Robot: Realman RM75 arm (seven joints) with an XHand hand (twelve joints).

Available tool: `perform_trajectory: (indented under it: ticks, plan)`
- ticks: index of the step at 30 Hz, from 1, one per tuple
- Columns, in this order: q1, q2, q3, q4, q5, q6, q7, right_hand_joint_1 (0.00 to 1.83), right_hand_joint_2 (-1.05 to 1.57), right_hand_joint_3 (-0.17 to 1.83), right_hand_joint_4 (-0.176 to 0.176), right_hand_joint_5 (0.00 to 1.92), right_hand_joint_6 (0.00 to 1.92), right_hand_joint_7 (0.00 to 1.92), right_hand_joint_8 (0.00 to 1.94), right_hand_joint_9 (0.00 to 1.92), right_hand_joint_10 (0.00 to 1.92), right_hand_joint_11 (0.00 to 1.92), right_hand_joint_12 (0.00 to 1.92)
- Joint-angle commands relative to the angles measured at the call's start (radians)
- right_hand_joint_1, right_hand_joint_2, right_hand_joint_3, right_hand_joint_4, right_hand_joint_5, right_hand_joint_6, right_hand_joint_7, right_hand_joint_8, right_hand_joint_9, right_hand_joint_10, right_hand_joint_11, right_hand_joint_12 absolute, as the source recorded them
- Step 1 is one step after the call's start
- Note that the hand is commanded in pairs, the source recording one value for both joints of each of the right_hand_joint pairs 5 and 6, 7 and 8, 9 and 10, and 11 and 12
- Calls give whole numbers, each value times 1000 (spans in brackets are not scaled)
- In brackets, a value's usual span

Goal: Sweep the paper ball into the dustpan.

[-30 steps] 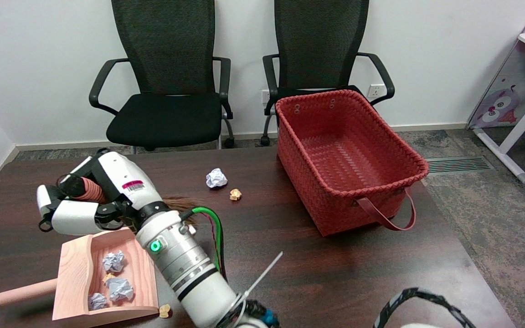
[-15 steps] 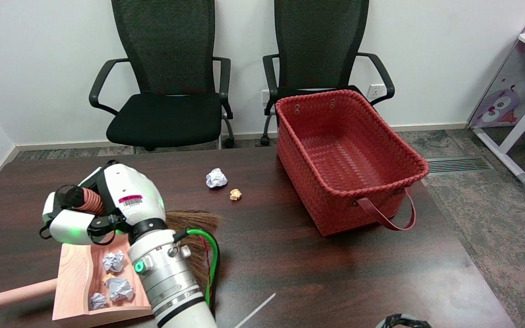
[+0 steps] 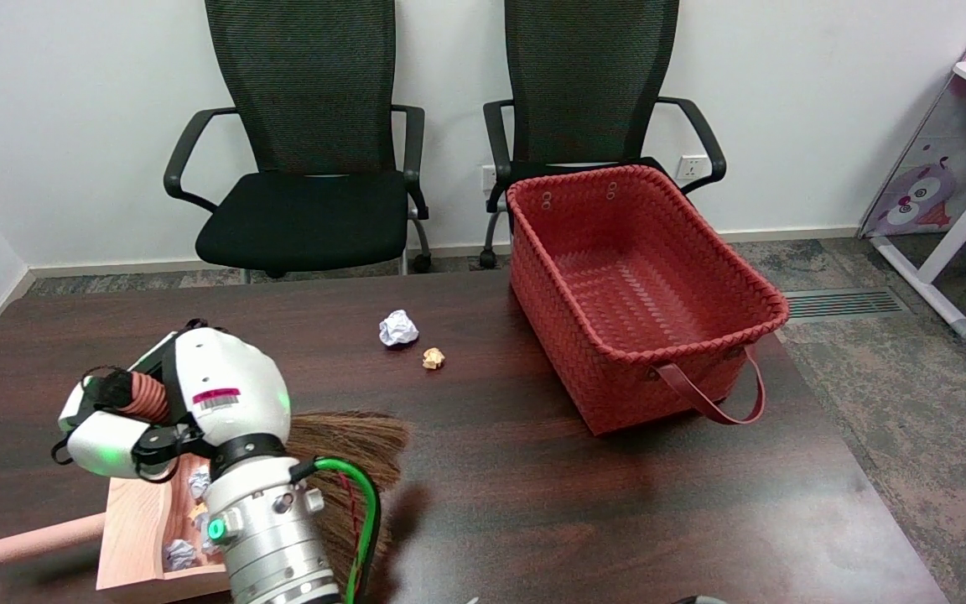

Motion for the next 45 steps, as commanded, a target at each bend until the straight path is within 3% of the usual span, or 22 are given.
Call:
perform_trajectory:
  ticks: [1,6,11,19,22,28,29,45]
  plan:
    - [68,-104,-84,209,9,156,-27,914,1570,1791,-1,1920,1920,1920,1920,1920,1920,1920,1920]
    - [72,-105,-84,222,12,173,-4,916,1430,1833,-1,1920,1920,1920,1920,1920,1920,1920,1920]
    - [76,-108,-75,245,33,191,133,916,1333,1833,-2,1920,1920,1920,1920,1920,1920,1920,1920]
    - [73,-99,-74,239,117,145,363,915,1429,1789,-1,1920,1920,1920,1920,1920,1920,1920,1920]
    - [71,-104,-74,255,127,147,370,914,1472,1663,-2,1920,1920,1920,1920,1920,1920,1920,1920]
    - [81,-108,-83,300,150,150,371,913,1474,1618,-2,1920,1920,1920,1920,1920,1920,1920,1920]
    - [81,-108,-83,304,149,149,371,901,1473,1617,-14,1920,1920,1920,1920,1920,1920,1920,1920]
    - [128,-107,-84,437,136,157,458,915,1302,1833,-2,1920,1920,1920,1920,1920,1920,1920,1920]
